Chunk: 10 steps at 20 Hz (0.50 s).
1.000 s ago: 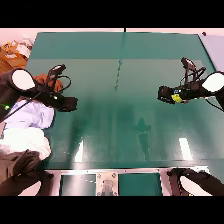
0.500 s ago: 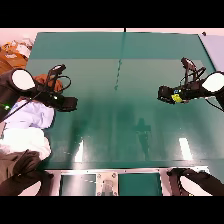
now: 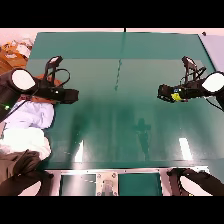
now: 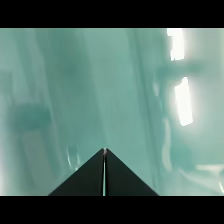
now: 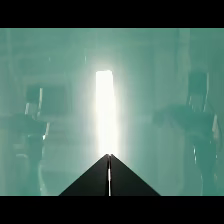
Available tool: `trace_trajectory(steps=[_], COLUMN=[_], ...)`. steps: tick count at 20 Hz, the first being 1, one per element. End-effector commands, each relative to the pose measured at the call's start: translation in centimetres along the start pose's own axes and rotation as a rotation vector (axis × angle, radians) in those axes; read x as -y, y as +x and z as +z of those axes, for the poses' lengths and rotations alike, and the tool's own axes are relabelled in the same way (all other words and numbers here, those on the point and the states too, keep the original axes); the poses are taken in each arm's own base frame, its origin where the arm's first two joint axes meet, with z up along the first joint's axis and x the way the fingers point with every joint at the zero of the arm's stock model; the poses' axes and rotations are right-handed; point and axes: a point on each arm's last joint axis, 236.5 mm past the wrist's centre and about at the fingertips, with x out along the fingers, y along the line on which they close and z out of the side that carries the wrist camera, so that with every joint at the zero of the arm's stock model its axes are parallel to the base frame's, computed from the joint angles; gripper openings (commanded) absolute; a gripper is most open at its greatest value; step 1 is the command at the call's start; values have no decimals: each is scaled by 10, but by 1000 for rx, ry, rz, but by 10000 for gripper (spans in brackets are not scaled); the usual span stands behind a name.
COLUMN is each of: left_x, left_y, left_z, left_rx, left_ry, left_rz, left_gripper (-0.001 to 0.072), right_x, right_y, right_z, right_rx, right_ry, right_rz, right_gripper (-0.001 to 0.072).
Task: Fold the shirts.
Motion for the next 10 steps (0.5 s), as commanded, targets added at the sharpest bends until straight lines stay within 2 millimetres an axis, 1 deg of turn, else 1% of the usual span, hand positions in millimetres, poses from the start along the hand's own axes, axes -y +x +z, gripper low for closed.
trace_trajectory(steps=[1, 2, 3, 4, 5, 6, 7, 8, 9, 10], left_x=[-40, -65, -95, -125, -159, -191, -227, -257, -278, -292], left_y=[-12, -23, -40, -55, -67, -73, -74, -69, -58, -45], left_z=[48, 71, 91, 102, 108, 110, 108, 105, 101, 98], left_rx=[197, 295, 383, 437, 474, 496, 502, 492, 468, 437], left_ry=[20, -34, -18, -19, -55, -106, -160, -165, -137, -99], left_rz=[141, 203, 286, 361, 419, 462, 504, 544, 572, 589], left_gripper=[669, 710, 714, 714, 714, 714, 714, 714, 714, 714], right_x=[-3, -4, -4, -5, -5, -5, -6, -6, -5, -5], right_y=[2, 4, 4, 4, 4, 5, 6, 7, 9, 11], right_z=[20, 26, 31, 35, 40, 44, 49, 51, 52, 52], right_rx=[78, 104, 123, 138, 156, 174, 189, 199, 199, 196], right_ry=[4, 5, 6, 6, 5, 5, 6, 7, 9, 10], right_rz=[15, 19, 22, 25, 26, 29, 31, 32, 32, 30], right_gripper=[17, 40, 111, 151, 152, 153, 153, 169, 245, 295])
